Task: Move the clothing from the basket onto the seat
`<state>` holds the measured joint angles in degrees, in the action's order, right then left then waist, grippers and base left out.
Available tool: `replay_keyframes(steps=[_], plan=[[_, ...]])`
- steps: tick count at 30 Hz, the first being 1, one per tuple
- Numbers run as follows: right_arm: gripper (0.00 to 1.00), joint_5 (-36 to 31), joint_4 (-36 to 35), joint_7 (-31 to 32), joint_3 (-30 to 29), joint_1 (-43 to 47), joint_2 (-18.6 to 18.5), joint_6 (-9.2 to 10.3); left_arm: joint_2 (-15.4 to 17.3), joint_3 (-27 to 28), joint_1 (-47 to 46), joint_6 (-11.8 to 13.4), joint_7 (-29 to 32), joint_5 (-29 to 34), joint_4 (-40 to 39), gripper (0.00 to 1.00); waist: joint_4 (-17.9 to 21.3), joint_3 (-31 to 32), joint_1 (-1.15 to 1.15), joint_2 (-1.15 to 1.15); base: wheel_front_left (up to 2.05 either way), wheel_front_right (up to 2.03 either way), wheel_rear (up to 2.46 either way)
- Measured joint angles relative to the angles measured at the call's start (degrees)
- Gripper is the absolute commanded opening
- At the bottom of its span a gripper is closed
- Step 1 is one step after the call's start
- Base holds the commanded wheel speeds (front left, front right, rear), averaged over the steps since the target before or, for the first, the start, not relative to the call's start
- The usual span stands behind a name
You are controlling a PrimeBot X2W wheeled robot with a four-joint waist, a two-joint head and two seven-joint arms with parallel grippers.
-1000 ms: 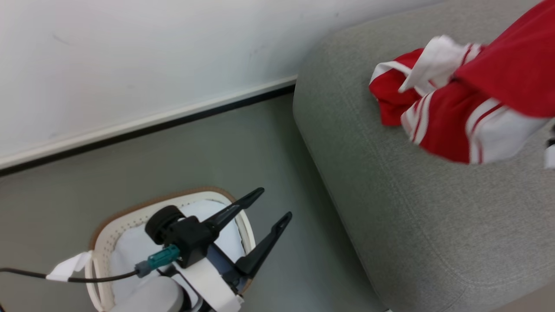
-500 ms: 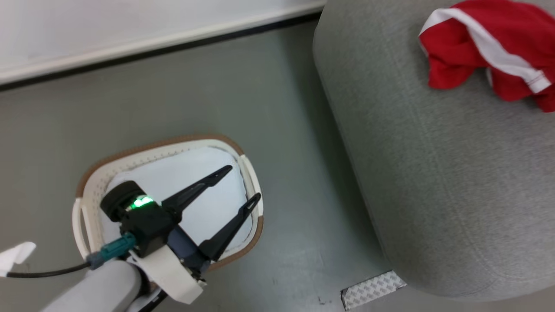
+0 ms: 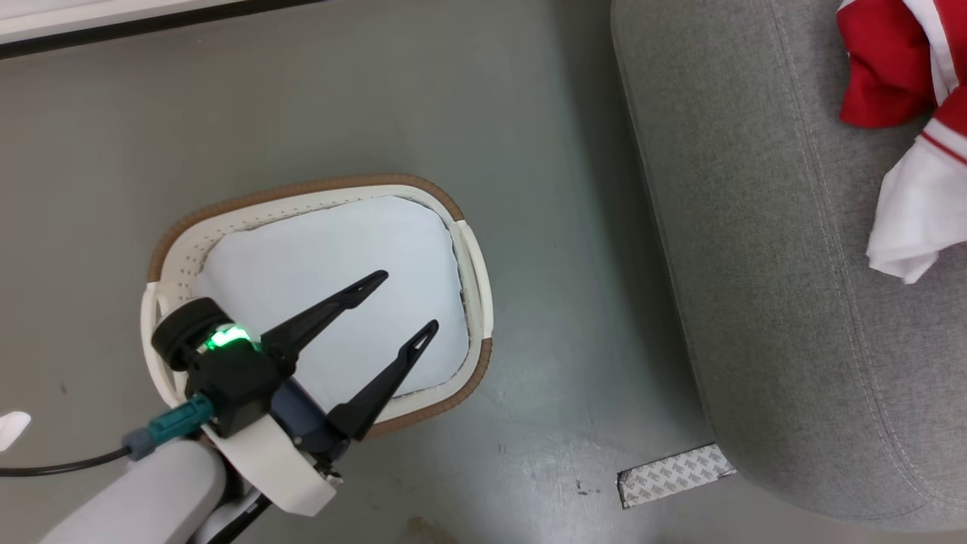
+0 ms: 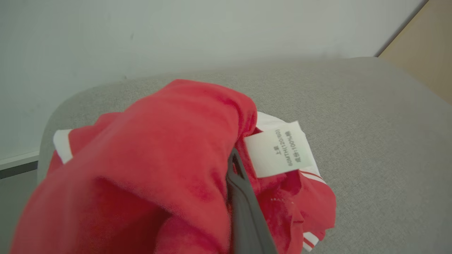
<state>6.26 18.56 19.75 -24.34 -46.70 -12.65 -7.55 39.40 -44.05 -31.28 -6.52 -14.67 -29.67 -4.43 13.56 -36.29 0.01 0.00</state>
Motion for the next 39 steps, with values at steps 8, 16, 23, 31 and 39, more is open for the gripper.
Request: replay_keyframes(steps=[8, 16, 23, 31, 39], plan=[[1.00, 1.48, 2.81, 8.04, 4.12, 1.10, -1.91, -0.01, -1.20, 0.44, 0.97, -0.09, -0.22, -0.33, 2.26, 1.00, -0.20, 2.98, -0.01, 0.00, 0.00, 0.00, 0.00], [1.00, 4.60, 0.71, 16.40, 10.48, 7.28, -3.21, 0.00, -3.75, 0.40, 2.91, 0.69, -0.41, -0.76, 4.56, 1.00, 0.90, 9.29, -0.01, 0.00, 0.00, 0.00, 0.00], [1.00, 8.75, -7.22, 20.38, 16.03, 13.24, -8.09, 0.00, -6.70, 1.23, 5.36, 2.05, -0.45, -2.16, 7.13, 1.00, 2.50, 16.05, -0.02, 0.00, 0.00, 0.00, 0.00], [1.00, 15.51, -15.57, 18.61, 20.36, 16.50, -12.69, 0.00, -11.46, 5.28, 7.66, 3.57, -0.46, -3.27, 9.90, 1.00, 3.02, 24.31, -0.02, 0.00, 0.00, 0.00, 0.00], [1.00, 22.23, -18.82, 11.79, 25.05, 18.93, -15.99, 0.00, -13.90, 12.11, 9.98, 4.88, -0.46, -3.44, 12.87, 1.00, -0.91, 30.39, -0.02, 0.00, 0.00, 0.00, 0.00]])
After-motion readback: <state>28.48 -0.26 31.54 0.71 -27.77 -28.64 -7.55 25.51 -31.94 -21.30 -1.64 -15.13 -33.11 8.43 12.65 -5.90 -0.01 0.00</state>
